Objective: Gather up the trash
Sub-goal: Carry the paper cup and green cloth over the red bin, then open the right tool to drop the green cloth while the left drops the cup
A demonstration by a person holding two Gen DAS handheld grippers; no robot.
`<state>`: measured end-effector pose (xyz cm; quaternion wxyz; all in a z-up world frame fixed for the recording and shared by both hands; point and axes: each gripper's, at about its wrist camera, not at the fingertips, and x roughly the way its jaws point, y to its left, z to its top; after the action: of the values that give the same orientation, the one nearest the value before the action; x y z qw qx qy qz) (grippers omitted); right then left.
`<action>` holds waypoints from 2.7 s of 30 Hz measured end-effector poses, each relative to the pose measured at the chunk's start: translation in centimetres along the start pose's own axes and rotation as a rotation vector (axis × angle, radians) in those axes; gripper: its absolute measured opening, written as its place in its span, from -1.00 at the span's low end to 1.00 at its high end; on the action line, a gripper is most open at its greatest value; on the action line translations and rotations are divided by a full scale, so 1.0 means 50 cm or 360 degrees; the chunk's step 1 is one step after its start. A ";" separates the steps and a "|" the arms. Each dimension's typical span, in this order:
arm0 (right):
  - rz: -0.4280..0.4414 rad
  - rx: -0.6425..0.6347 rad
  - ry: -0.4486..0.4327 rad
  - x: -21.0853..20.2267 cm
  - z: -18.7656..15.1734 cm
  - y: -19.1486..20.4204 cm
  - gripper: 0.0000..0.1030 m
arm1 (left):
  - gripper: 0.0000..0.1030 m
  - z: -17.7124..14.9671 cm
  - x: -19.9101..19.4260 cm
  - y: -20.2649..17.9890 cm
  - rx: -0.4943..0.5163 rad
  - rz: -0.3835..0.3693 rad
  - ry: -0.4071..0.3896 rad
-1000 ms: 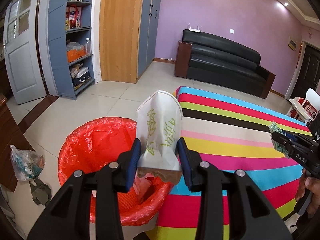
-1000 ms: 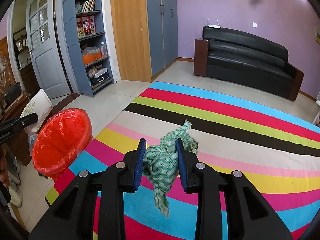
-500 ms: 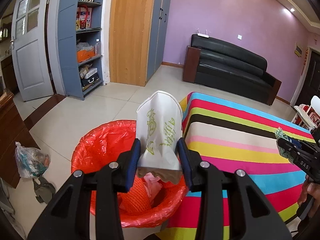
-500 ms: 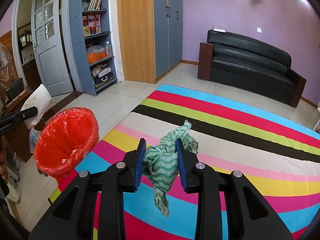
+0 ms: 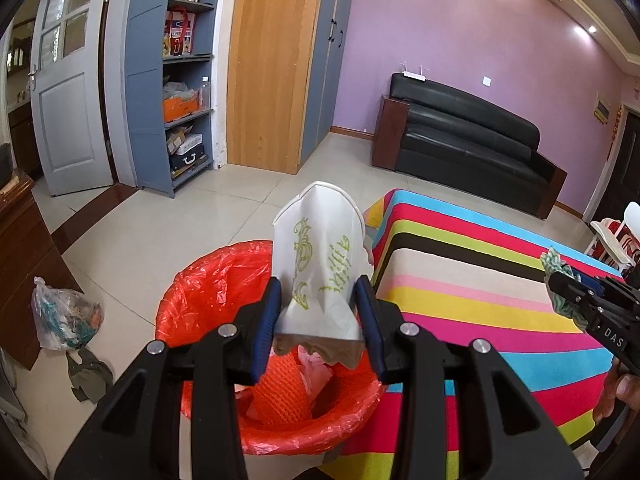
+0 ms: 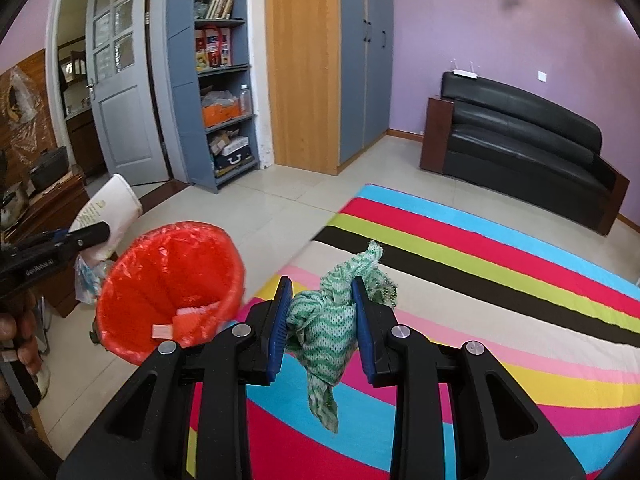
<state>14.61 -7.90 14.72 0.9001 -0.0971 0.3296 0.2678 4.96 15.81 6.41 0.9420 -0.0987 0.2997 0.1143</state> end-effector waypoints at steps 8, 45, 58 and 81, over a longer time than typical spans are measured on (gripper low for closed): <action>0.0069 -0.0042 -0.0019 0.021 0.032 0.068 -0.44 | -0.27 0.006 -0.017 0.027 -0.0035 0.0047 -0.0025; 0.0312 -0.0174 0.0019 0.156 0.100 0.297 -0.44 | -0.26 0.027 -0.011 0.176 -0.0266 0.0171 -0.0027; 0.0332 -0.0172 0.0024 0.165 0.103 0.311 -0.37 | -0.24 0.027 -0.003 0.174 -0.0261 0.0176 -0.0022; 0.0318 -0.0146 0.0017 0.166 0.105 0.303 0.00 | 0.05 0.018 -0.002 0.172 -0.0264 0.0179 -0.0036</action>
<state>14.49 10.09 13.39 0.8617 -0.1063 0.3299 0.3705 2.99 24.21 6.19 0.9260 -0.1579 0.2837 0.1925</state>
